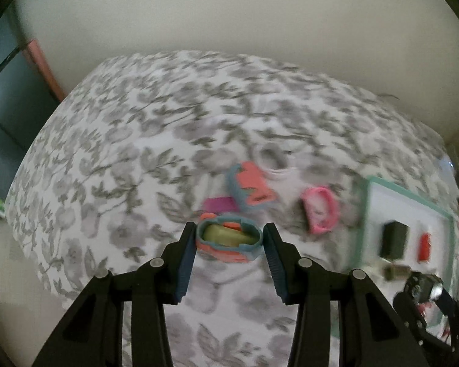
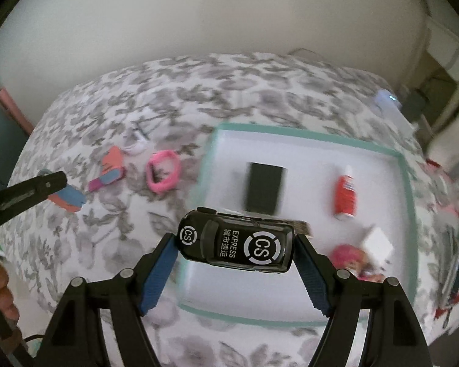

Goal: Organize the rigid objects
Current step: 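Carry case and car into the tray and open both tools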

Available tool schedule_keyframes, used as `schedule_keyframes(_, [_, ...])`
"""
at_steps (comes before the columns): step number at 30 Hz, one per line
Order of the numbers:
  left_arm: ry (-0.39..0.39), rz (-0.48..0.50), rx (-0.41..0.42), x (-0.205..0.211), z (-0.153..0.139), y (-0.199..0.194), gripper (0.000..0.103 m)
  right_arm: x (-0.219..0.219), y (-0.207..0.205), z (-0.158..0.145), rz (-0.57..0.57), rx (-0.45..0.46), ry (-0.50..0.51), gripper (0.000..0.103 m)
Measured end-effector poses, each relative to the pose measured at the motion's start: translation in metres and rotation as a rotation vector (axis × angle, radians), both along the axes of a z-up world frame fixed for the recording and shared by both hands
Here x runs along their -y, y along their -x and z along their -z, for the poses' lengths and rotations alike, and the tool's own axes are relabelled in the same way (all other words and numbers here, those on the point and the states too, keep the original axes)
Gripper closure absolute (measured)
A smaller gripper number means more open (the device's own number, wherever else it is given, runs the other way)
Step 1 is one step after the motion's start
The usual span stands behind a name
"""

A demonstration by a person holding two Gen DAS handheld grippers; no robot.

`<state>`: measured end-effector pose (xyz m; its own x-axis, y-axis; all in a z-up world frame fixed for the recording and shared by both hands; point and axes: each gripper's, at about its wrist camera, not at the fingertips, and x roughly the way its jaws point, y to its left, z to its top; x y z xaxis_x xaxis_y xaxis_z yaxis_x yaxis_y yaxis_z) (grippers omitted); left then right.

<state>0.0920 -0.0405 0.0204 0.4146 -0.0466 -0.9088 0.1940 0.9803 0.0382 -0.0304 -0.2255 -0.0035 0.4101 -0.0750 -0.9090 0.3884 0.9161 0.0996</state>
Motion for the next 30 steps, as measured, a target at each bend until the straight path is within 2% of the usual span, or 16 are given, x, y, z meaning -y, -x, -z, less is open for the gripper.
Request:
schedule_keyframes(5, [0.016,0.114,0.003,0.041,-0.007,0.028,0.057,0.038,0.023,0.003,0.083,-0.014,-0.031,0.024])
schedule_keyframes(10, [0.048,0.251,-0.032,0.089,-0.006,0.059,0.057,0.076,0.043,0.008,0.171,-0.029,-0.052,0.024])
schedule_keyframes(15, [0.063,0.348,-0.076,0.126,0.002,0.084,0.057,0.101,0.056,0.011,0.215,-0.042,-0.043,0.024])
schedule_keyframes(22, [0.053,0.394,-0.107,0.147,0.011,0.099,0.057,0.112,0.062,0.012,0.223,-0.047,-0.026,0.024])
schedule_keyframes(30, [0.031,0.401,-0.135,0.151,0.023,0.101,0.057,0.103,0.051,0.018,0.188,-0.039,-0.035,0.024])
